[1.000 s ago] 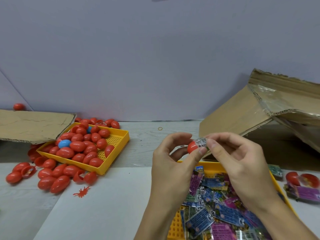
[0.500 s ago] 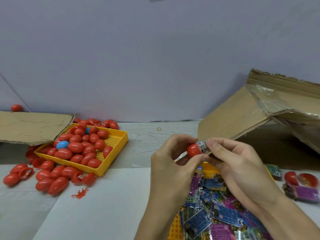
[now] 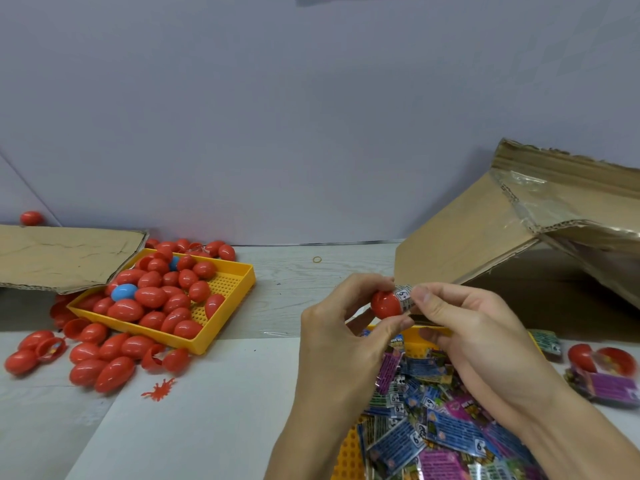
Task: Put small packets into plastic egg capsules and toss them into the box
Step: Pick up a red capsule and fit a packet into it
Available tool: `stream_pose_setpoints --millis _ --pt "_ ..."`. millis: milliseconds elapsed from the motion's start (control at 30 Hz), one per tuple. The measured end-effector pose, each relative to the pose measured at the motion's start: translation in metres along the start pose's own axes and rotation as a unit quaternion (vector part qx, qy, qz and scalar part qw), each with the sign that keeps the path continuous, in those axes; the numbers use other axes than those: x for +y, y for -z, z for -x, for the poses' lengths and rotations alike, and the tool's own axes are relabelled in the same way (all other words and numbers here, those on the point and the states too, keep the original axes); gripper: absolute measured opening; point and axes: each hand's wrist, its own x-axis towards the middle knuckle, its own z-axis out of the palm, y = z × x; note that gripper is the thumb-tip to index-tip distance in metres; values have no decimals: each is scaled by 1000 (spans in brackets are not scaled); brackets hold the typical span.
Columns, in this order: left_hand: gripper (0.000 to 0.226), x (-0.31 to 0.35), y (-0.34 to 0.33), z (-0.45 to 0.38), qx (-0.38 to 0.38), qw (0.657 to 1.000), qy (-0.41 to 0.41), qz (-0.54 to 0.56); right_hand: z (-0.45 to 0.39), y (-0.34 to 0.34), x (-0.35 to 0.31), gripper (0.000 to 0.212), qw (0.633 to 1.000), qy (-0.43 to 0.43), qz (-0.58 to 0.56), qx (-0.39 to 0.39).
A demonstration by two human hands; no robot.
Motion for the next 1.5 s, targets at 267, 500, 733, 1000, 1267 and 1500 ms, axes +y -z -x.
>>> stream_pose_setpoints --millis 267,500,733,1000,1267,1500 --pt "43 -3 -1 1 12 993 -52 -107 -1 1 2 26 1000 -27 -12 5" --pt "45 -5 -1 0 12 980 -76 -184 1 -4 4 37 1000 13 15 16" --pt "23 -1 -5 1 41 999 21 -24 3 -7 3 21 982 137 115 57" --pt "20 2 -4 -2 50 969 151 187 5 -11 8 42 920 255 290 64" --pt "15 -4 -5 -2 29 954 177 239 5 -14 7 51 866 295 388 110" --pt "37 -7 -4 -3 15 943 207 261 3 -10 8 45 872 294 377 107"
